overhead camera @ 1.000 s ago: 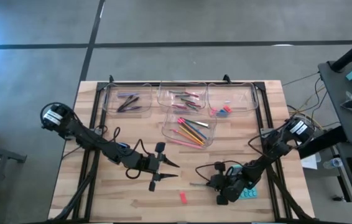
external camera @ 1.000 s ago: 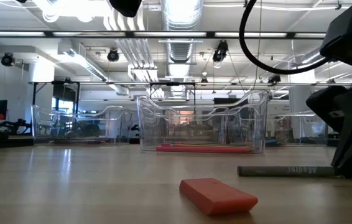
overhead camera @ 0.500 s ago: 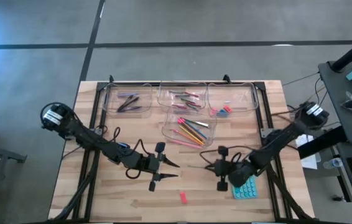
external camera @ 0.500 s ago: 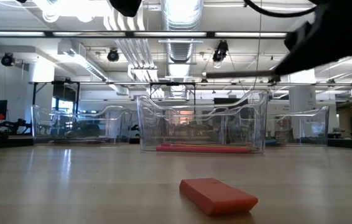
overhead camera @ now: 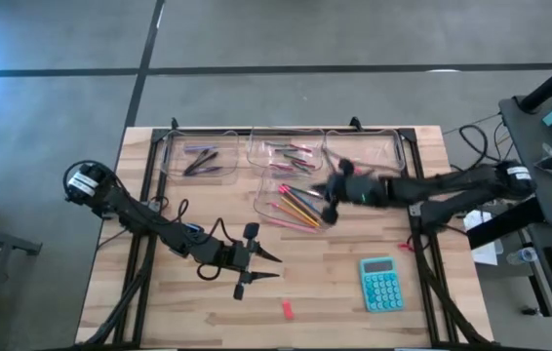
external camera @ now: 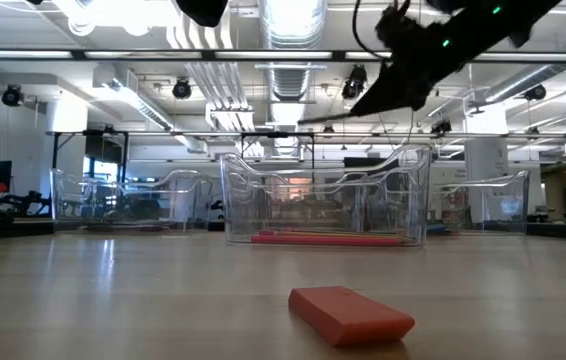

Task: Sort crayons/erasers/pens/pencils in bins
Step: Put the gray crayon into the top middle transparent bin, then put the orange eraser into the top right transparent bin

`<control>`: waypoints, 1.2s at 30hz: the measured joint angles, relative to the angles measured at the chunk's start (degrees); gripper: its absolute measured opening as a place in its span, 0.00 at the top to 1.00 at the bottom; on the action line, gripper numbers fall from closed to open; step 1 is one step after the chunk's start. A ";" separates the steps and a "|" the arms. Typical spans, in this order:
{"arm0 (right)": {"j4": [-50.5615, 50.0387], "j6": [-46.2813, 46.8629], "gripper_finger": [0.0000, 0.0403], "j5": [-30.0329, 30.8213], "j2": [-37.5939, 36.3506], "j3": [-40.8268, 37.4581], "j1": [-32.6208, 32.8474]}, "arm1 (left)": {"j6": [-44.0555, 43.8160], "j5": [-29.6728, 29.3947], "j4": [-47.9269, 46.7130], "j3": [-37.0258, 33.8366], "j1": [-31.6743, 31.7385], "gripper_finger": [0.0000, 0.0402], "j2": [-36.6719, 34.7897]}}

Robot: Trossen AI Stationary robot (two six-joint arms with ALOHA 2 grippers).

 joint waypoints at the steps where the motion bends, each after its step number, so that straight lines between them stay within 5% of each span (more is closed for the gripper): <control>1: 0.51 -0.64 0.98 -2.92 0.26 0.03 -3.52 | 0.00 0.00 0.01 0.00 0.00 0.65 0.00; 9: 1.80 -1.72 0.98 -18.76 6.33 2.23 -23.24 | 0.00 0.01 -0.16 -0.11 0.00 0.65 0.00; 15: 5.26 -1.83 0.94 -23.64 10.94 3.78 -26.74 | 0.00 0.02 -0.23 -0.13 0.00 0.65 0.00; 21: 3.98 -1.12 0.76 -24.44 12.05 6.38 -26.86 | -0.01 0.01 -0.31 -0.13 0.00 0.65 0.00; 28: -3.83 1.43 0.61 -25.50 3.79 8.64 -23.23 | -0.07 0.02 -0.64 -0.13 -0.06 0.65 0.00; 36: -8.01 4.95 0.64 -21.03 -11.59 4.31 -3.00 | -0.09 0.07 -1.20 0.51 -0.11 0.65 1.35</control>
